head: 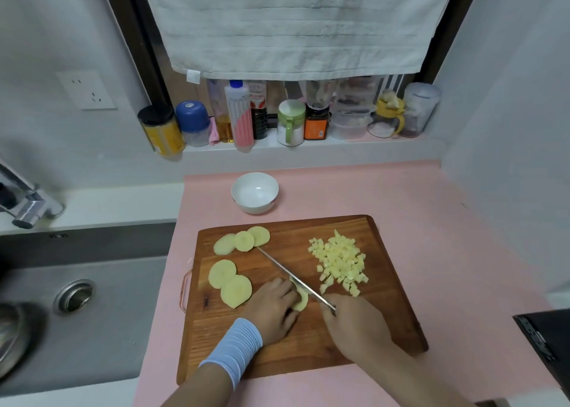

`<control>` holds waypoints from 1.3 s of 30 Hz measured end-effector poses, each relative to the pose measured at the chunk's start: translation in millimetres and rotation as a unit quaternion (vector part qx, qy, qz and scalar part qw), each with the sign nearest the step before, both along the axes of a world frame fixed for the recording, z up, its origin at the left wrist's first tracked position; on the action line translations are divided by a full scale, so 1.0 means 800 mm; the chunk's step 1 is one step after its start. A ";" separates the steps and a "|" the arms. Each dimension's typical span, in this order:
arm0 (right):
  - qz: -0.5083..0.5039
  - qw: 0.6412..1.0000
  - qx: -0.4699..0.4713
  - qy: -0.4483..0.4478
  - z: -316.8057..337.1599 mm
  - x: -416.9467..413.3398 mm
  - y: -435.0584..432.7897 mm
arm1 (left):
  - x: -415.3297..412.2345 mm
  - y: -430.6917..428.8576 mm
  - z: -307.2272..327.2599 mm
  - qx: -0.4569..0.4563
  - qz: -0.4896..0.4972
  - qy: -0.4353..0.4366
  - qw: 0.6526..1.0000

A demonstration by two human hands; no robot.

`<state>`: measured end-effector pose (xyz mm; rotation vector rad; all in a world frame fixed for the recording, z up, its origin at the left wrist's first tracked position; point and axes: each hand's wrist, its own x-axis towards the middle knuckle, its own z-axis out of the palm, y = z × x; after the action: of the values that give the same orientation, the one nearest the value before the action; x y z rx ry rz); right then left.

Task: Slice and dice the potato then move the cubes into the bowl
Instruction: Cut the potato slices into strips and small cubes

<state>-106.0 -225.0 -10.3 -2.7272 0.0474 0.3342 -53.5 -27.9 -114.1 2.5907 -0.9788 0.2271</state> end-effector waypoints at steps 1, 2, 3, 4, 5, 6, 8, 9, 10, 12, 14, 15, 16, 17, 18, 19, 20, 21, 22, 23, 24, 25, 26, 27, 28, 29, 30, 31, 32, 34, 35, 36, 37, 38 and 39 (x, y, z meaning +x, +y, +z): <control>0.002 1.000 -0.002 -0.002 -0.001 -0.001 0.001 | 0.001 0.001 0.000 0.010 -0.006 0.011 1.000; 0.001 1.000 -0.004 -0.006 0.000 -0.001 0.002 | 0.002 0.004 -0.001 0.015 -0.011 0.031 0.999; -0.003 1.000 -0.004 -0.014 0.000 0.000 0.002 | 0.003 0.007 -0.003 0.017 -0.013 0.057 0.998; -0.010 1.000 0.000 -0.025 0.001 0.002 0.001 | 0.003 0.010 -0.005 0.018 -0.012 0.082 0.996; -0.018 0.999 0.005 -0.034 0.002 0.005 0.000 | 0.005 0.012 -0.005 0.026 -0.010 0.101 0.995; -0.026 0.999 0.010 -0.042 0.003 0.009 -0.002 | 0.008 0.012 -0.002 0.043 -0.009 0.111 0.993; -0.038 0.998 0.015 -0.046 0.006 0.017 -0.006 | 0.017 0.003 0.013 0.091 0.011 0.129 0.987; -0.039 0.998 0.013 -0.045 0.008 0.021 -0.008 | 0.020 -0.005 0.023 0.119 0.035 0.143 0.982; -0.037 0.998 0.008 -0.046 0.009 0.024 -0.010 | 0.021 -0.015 0.034 0.140 0.074 0.149 0.976; -0.033 0.998 0.004 -0.049 0.011 0.028 -0.012 | 0.019 -0.033 0.046 0.147 0.159 0.162 0.963; -0.035 0.998 0.008 -0.047 0.011 0.030 -0.013 | 0.015 -0.040 0.048 0.136 0.198 0.160 0.957; -0.036 0.998 0.010 -0.044 0.011 0.030 -0.013 | 0.013 -0.037 0.045 0.127 0.191 0.146 0.962; -0.038 0.998 0.012 -0.041 0.011 0.031 -0.013 | 0.013 -0.030 0.041 0.112 0.166 0.135 0.970; -0.040 0.998 0.015 -0.036 0.010 0.032 -0.014 | 0.016 -0.022 0.035 0.094 0.120 0.130 0.980; -0.041 0.998 0.020 -0.031 0.009 0.033 -0.014 | 0.019 -0.012 0.030 0.086 0.059 0.135 0.985; -0.043 0.998 0.024 -0.027 0.007 0.033 -0.015 | 0.022 -0.005 0.028 0.092 0.002 0.145 0.985; -0.044 0.998 0.027 -0.022 0.006 0.034 -0.015 | 0.023 -0.001 0.027 0.110 -0.042 0.149 0.982; -0.044 0.998 0.027 -0.018 0.005 0.034 -0.015 | 0.024 0.001 0.027 0.129 -0.075 0.149 0.977; -0.045 0.999 0.027 -0.014 0.005 0.035 -0.014 | 0.024 0.002 0.026 0.143 -0.100 0.145 0.974; -0.046 0.998 0.029 -0.011 0.005 0.035 -0.014 | 0.024 0.001 0.025 0.150 -0.119 0.133 0.972; -0.048 0.998 0.031 -0.009 0.004 0.037 -0.014 | 0.025 0.000 0.022 0.156 -0.135 0.118 0.971; -0.050 0.998 0.033 -0.006 0.003 0.038 -0.013 | 0.027 -0.001 0.021 0.165 -0.146 0.098 0.970; -0.052 0.998 0.034 -0.004 0.002 0.039 -0.013 | 0.029 -0.003 0.020 0.180 -0.149 0.076 0.969; -0.053 0.998 0.034 -0.002 0.002 0.040 -0.013 | 0.031 -0.006 0.023 0.202 -0.137 0.057 0.968; -0.053 0.998 0.035 0.000 0.002 0.041 -0.013 | 0.031 -0.008 0.028 0.224 -0.104 0.052 0.968; -0.053 0.998 0.037 0.002 0.002 0.042 -0.013 | 0.030 -0.010 0.031 0.242 -0.046 0.065 0.967; -0.053 0.998 0.041 0.003 0.001 0.042 -0.013 | 0.027 -0.011 0.032 0.243 0.030 0.081 0.966; -0.052 0.998 0.046 0.002 0.001 0.042 -0.012 | 0.024 -0.011 0.031 0.230 0.105 0.092 0.963; -0.050 0.997 0.050 0.001 0.001 0.041 -0.012 | 0.019 -0.011 0.030 0.203 0.164 0.097 0.960; -0.041 0.998 0.054 0.005 0.001 0.040 -0.010 | 0.008 -0.007 0.022 0.133 0.213 0.079 0.965; -0.034 0.998 0.053 0.010 0.000 0.039 -0.008 | 0.003 -0.002 0.016 0.107 0.207 0.059 0.971; -0.026 0.998 0.052 0.015 0.000 0.038 -0.007 | -0.001 0.003 0.010 0.087 0.194 0.043 0.976; -0.018 0.998 0.051 0.020 0.000 0.037 -0.005 | -0.005 0.008 0.006 0.074 0.178 0.041 0.980; -0.010 0.998 0.051 0.024 -0.001 0.036 -0.004 | -0.007 0.014 0.003 0.063 0.164 0.049 0.983; -0.003 0.998 0.052 0.028 -0.001 0.035 -0.003 | -0.008 0.020 0.001 0.049 0.153 0.054 0.986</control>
<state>-78.2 -227.1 -11.5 -2.6147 0.0524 0.3995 -59.9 -12.3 -113.2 2.8027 -0.5642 0.1162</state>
